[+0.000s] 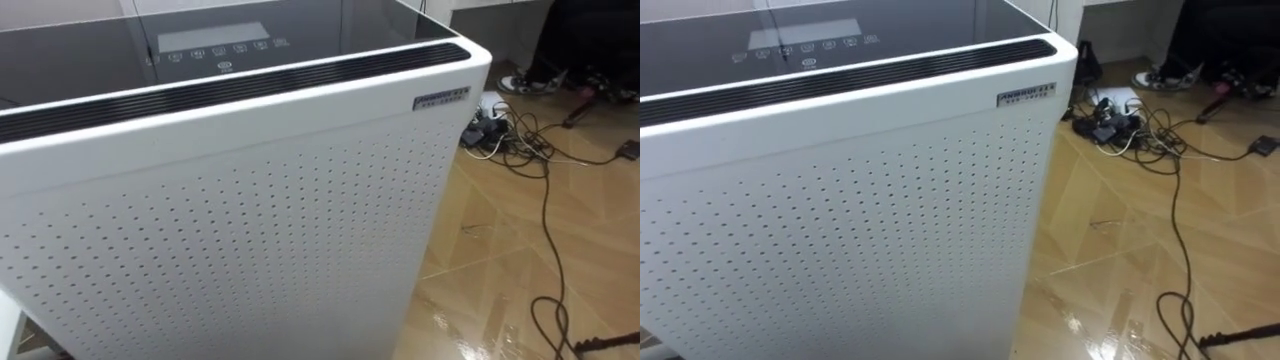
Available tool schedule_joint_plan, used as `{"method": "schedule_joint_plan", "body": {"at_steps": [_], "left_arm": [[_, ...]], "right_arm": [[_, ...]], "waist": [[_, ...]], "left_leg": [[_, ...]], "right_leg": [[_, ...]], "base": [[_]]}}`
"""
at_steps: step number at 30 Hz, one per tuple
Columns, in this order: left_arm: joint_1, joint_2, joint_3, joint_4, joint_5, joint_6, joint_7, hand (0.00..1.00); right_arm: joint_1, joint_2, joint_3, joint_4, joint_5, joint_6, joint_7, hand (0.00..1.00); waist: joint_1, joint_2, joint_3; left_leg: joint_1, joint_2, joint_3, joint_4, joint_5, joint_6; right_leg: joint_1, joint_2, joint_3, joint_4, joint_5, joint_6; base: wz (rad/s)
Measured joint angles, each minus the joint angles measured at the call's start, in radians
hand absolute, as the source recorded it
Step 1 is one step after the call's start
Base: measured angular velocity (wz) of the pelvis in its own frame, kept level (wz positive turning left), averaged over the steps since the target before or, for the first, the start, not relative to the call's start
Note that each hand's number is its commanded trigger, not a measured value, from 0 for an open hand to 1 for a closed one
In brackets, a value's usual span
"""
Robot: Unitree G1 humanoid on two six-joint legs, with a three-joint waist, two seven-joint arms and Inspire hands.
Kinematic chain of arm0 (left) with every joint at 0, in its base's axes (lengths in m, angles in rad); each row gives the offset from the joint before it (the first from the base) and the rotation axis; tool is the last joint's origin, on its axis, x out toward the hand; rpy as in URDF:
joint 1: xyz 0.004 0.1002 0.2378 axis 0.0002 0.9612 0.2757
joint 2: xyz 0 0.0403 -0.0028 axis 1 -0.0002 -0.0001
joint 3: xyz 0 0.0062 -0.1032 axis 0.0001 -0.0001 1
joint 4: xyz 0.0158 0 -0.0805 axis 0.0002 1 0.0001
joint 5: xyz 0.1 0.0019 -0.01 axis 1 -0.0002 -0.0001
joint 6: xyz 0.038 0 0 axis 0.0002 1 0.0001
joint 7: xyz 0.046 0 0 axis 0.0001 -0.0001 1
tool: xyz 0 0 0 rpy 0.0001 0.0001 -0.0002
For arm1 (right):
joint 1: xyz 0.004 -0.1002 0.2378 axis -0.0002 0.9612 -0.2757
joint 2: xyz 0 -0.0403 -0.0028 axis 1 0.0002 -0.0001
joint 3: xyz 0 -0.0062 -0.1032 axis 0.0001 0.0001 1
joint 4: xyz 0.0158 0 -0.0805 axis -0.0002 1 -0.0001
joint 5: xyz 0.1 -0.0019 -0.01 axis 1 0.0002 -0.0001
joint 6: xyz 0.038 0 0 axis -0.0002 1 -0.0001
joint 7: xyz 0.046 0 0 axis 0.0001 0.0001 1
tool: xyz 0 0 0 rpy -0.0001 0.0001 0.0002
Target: Pick garbage
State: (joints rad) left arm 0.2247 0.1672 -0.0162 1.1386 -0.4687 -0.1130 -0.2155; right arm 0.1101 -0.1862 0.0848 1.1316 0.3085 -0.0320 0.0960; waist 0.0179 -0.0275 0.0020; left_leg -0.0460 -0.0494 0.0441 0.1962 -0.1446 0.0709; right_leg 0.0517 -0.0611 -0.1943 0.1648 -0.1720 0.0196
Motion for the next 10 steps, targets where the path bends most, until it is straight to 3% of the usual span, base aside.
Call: {"method": "schedule_joint_plan", "body": {"at_steps": [10], "left_arm": [[0.0,-0.002,0.038,0.001,0.002,0.039,0.013,0.0]], "right_arm": [[-0.003,0.005,-0.033,0.058,-0.005,0.003,-0.007,1.0]], "waist": [[0.011,-0.014,0.0029]], "left_leg": [[0.036,-0.001,-0.005,-0.009,-0.007,-0.006]], "right_leg": [[0.036,0.001,-0.005,-0.014,-0.011,-0.003]], "base": [[0.0]]}}
